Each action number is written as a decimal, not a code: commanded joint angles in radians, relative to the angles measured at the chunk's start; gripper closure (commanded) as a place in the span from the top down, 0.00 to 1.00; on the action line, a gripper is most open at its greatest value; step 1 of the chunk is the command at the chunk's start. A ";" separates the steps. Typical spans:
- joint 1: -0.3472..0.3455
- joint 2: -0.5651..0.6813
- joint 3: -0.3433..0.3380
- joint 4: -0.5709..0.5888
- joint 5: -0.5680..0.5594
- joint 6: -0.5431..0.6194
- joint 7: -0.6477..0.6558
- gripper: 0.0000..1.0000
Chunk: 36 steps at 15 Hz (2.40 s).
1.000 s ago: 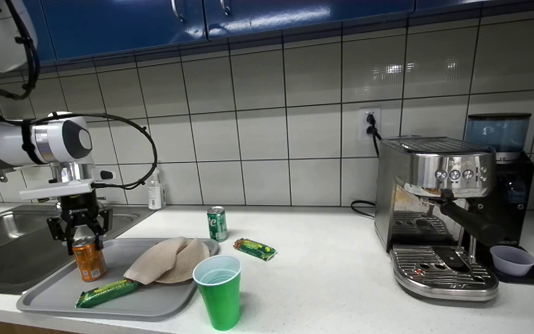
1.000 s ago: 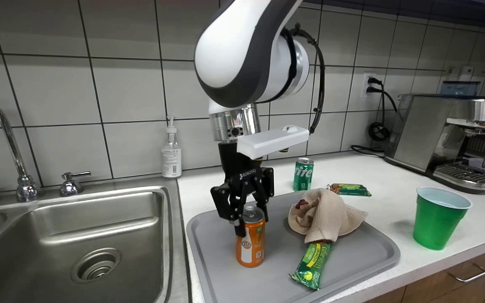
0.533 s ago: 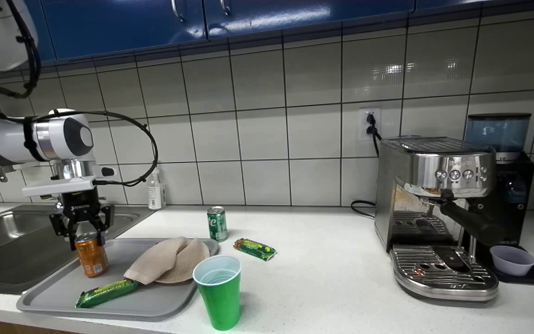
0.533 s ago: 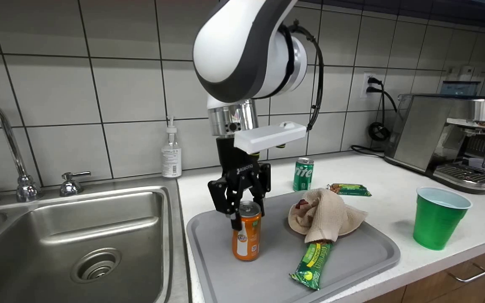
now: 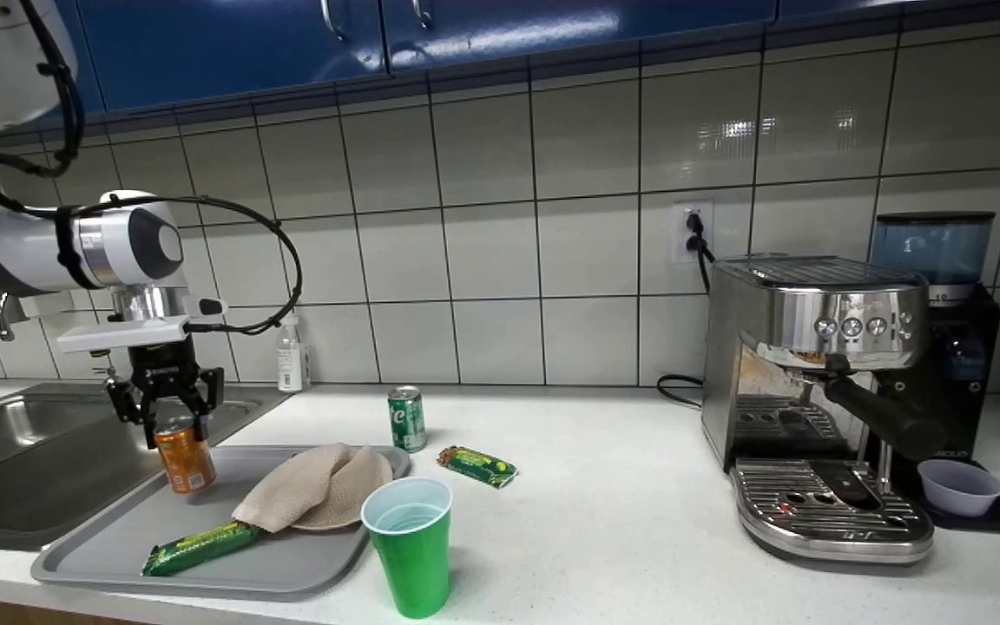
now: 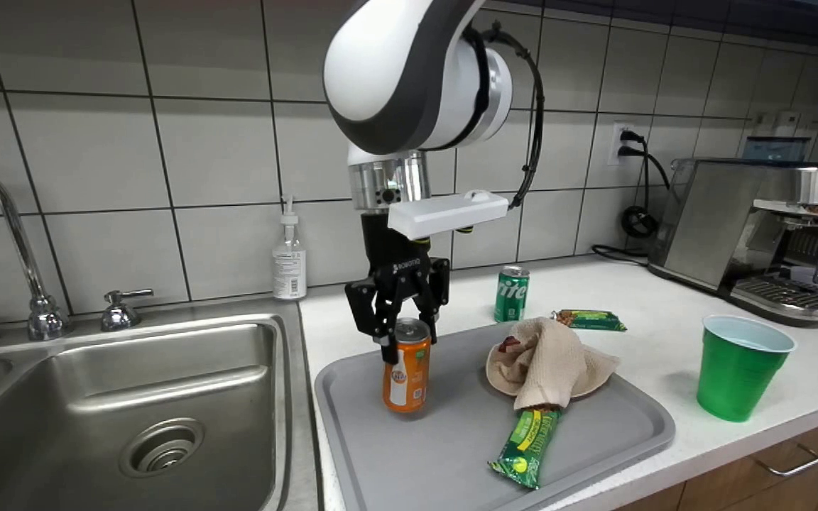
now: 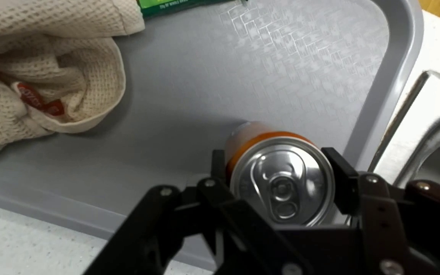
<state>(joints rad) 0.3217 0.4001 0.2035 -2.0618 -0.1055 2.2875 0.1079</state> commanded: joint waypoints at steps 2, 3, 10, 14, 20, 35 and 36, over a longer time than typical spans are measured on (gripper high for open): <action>-0.005 0.010 -0.011 0.058 0.003 -0.011 0.013 0.38; -0.006 0.015 -0.013 0.070 0.004 -0.014 0.011 0.38; -0.014 0.072 -0.032 0.164 0.006 -0.029 0.003 0.38; -0.018 0.115 -0.044 0.230 0.006 -0.043 -0.007 0.38; -0.023 0.167 -0.058 0.326 0.008 -0.071 -0.019 0.38; -0.057 0.310 -0.069 0.551 0.019 -0.139 -0.056 0.38; -0.060 0.320 -0.068 0.561 0.021 -0.143 -0.060 0.38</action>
<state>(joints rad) 0.2735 0.6826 0.1313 -1.5776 -0.1029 2.2001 0.0845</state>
